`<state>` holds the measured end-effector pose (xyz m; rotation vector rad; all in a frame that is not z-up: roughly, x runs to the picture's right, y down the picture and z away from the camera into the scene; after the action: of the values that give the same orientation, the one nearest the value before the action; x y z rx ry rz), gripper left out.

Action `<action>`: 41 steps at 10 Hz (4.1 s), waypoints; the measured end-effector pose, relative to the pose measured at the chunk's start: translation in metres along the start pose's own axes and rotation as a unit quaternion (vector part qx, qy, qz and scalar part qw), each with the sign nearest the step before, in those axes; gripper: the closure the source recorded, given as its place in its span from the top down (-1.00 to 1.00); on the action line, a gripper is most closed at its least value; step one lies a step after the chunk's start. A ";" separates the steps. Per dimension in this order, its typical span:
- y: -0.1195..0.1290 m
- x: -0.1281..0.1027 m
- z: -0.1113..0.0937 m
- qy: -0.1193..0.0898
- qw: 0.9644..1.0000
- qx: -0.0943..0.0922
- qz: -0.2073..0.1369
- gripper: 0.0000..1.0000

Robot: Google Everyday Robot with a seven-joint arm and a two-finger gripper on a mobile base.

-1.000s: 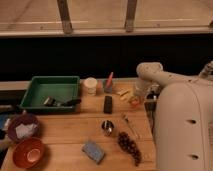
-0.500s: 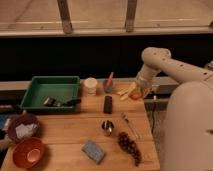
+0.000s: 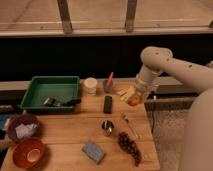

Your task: Place apple in metal cup

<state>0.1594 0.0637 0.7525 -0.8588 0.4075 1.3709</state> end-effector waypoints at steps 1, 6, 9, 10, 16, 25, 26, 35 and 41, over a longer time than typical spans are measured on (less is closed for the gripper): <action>0.000 0.000 0.000 0.000 1.000 0.000 0.000 -1.00; 0.012 0.003 0.012 0.015 1.000 0.007 -0.025 -1.00; 0.061 0.026 0.037 0.032 0.997 0.027 -0.070 -1.00; 0.077 0.037 0.044 0.037 0.995 0.037 -0.085 -1.00; 0.156 0.069 0.089 0.076 0.977 0.080 -0.180 -1.00; 0.136 0.058 0.120 0.114 0.978 0.097 -0.148 -0.95; 0.136 0.059 0.122 0.117 0.978 0.096 -0.146 -0.79; 0.133 0.062 0.120 0.114 0.980 0.095 -0.134 0.31; 0.137 0.060 0.111 0.098 0.983 0.081 -0.135 0.31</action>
<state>0.0152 0.1820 0.7413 -0.8812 0.5257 0.9926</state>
